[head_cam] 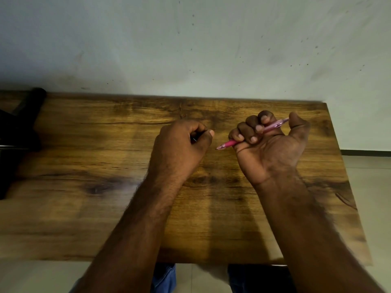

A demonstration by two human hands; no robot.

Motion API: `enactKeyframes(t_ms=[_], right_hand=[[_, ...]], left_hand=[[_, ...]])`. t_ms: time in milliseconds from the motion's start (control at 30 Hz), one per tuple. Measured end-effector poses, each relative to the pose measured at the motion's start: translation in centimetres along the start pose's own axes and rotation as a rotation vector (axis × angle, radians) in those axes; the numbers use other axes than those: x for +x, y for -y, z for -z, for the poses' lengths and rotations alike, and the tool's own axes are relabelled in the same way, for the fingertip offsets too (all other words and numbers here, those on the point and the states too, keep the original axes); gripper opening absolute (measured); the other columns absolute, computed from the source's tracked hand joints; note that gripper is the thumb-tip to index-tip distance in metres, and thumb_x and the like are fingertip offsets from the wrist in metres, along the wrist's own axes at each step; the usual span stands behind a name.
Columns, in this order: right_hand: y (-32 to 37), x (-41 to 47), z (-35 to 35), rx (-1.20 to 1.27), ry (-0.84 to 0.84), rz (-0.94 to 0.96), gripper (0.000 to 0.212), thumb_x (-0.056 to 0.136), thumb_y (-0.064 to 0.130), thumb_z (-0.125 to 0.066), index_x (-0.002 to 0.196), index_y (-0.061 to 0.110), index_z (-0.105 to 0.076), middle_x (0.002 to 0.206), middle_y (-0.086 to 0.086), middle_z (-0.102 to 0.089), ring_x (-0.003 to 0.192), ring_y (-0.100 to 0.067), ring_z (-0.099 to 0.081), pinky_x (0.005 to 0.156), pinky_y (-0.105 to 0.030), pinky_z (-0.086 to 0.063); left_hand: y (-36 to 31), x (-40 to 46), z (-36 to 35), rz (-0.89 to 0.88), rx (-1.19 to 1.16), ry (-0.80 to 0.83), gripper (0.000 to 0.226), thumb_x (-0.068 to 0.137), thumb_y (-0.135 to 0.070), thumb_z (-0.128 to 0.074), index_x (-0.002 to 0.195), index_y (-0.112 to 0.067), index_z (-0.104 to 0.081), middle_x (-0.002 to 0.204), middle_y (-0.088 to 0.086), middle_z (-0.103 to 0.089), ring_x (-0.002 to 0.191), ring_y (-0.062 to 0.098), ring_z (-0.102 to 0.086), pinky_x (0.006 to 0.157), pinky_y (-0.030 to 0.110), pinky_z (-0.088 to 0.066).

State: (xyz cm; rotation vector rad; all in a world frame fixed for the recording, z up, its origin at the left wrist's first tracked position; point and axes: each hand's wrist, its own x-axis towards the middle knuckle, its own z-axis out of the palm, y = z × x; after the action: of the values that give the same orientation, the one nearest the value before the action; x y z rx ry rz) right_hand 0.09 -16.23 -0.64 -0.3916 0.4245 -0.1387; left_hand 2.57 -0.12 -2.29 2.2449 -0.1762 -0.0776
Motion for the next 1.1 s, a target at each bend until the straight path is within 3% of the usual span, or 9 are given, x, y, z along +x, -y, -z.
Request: enactKeyframes(t_ms=[667,1100], right_hand=[[0.00,-0.06,0.01,-0.007,0.005,0.009,0.053,0.095,0.053,-0.031,0.067,0.012,-0.049,0.062,-0.001,-0.033,0.054,-0.015,-0.027,0.057,-0.030,-0.030],[-0.04,-0.03,-0.02,0.002,-0.012,0.018,0.053,0.096,0.053,-0.031,0.067,0.012,-0.049,0.062,-0.001,-0.033,0.053,-0.015,-0.027,0.057,-0.030,-0.030]], left_hand=[[0.02,-0.04,-0.04,0.023,-0.019,0.021,0.010,0.094,-0.040,-0.073,0.091,-0.031,-0.077,0.079,-0.019,-0.070,0.075,-0.005,-0.066,0.067,0.024,-0.056],[0.03,0.03,-0.07,0.029,-0.009,0.026,0.010,0.093,-0.041,-0.072,0.091,-0.032,-0.076,0.079,-0.021,-0.070,0.076,-0.007,-0.066,0.065,0.019,-0.051]])
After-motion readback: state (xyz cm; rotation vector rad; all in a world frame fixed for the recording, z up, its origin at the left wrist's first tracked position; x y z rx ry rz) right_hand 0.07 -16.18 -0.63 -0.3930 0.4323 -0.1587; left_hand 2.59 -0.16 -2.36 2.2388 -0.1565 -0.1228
